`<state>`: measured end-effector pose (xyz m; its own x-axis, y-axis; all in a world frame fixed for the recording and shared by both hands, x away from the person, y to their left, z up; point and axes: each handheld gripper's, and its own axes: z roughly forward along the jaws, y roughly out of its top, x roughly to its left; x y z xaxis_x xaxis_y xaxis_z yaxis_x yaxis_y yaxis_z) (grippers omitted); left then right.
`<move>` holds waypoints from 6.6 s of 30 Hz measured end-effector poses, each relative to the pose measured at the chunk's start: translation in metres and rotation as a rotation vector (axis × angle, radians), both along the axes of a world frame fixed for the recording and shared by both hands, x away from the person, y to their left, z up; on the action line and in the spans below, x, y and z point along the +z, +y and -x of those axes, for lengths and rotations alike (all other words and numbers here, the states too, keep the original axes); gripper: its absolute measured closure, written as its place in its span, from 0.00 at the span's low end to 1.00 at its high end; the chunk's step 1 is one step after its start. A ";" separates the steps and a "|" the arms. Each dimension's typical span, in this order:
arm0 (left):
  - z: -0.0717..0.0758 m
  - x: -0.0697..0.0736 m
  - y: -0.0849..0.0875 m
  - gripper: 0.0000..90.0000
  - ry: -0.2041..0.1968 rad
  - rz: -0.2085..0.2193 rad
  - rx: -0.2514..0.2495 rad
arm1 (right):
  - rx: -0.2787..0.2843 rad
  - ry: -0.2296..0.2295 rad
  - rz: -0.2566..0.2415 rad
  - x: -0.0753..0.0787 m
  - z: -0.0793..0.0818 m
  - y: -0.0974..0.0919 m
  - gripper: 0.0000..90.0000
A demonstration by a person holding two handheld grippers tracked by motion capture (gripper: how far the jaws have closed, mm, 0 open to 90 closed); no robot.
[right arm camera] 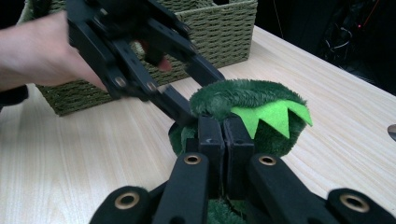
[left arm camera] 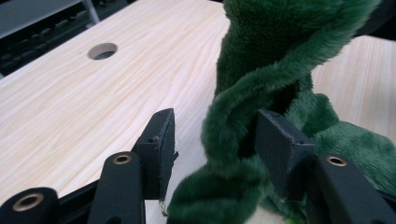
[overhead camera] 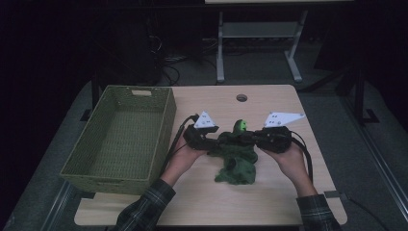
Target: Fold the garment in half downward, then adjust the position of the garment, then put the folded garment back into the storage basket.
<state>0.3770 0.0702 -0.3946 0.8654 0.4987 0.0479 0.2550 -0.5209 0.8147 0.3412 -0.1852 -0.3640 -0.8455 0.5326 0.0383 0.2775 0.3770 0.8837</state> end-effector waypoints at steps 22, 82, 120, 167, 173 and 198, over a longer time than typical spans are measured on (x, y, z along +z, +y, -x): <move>0.062 -0.019 0.016 0.98 0.012 0.083 -0.166 | 0.035 0.051 0.100 -0.030 0.055 -0.008 0.98; 0.065 -0.031 0.029 0.99 0.112 -0.014 -0.132 | -0.057 0.092 0.088 -0.052 0.073 -0.050 1.00; 0.062 -0.064 -0.015 1.00 0.152 -0.139 -0.158 | -0.041 0.232 0.198 -0.093 -0.011 -0.036 1.00; 0.034 0.011 0.020 0.42 0.169 -0.104 -0.205 | -0.308 0.183 0.215 -0.117 0.043 -0.073 0.19; 0.038 0.015 0.011 0.31 0.182 -0.128 -0.293 | -0.309 0.175 0.206 -0.118 0.043 -0.074 0.18; 0.031 -0.035 -0.037 0.17 0.195 -0.363 -0.437 | -0.319 0.176 0.205 -0.118 0.044 -0.073 0.19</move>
<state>0.3459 0.0335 -0.4299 0.9966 0.0757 -0.0321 0.0813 -0.8472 0.5250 0.2975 -0.2586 -0.4818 -0.6267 0.7785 0.0335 0.5492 0.4108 0.7277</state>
